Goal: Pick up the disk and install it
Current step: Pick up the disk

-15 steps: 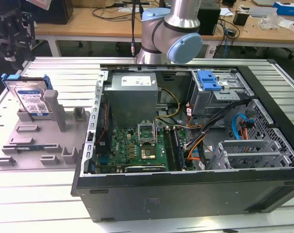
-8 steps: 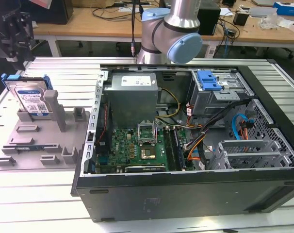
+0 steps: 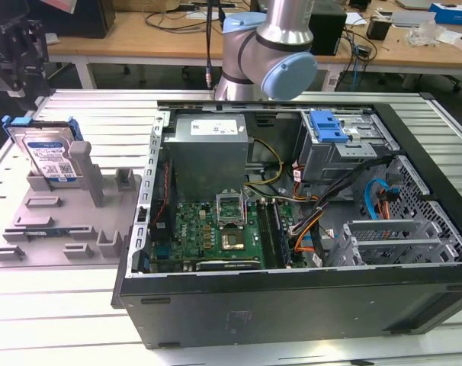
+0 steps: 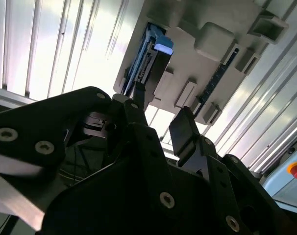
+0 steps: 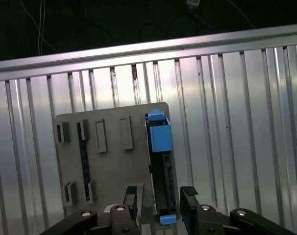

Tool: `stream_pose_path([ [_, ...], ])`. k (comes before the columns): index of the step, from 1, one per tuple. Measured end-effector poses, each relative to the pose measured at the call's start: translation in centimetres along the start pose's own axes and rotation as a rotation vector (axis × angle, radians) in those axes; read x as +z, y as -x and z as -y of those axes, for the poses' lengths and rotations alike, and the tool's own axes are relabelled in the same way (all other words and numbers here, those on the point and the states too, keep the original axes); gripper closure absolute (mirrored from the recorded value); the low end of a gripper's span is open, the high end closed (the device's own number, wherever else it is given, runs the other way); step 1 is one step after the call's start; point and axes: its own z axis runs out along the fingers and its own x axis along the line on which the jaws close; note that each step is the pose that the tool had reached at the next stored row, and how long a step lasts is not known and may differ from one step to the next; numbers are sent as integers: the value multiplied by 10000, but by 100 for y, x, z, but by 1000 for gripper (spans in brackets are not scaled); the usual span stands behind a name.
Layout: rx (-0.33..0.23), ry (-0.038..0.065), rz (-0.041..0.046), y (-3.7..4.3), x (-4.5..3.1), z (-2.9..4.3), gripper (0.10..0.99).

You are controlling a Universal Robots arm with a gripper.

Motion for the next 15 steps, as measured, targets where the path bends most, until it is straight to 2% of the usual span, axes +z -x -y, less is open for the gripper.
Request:
stream_pose_path([
  [2,-21,-29,-2,43,11,-38,604],
  [4,-79,-42,-87,99,16,-74,604],
  [6,-125,-49,-134,99,16,-76,604],
  [10,-179,-50,-135,100,16,-77,604],
  [15,-841,-77,-133,99,20,-99,604],
])
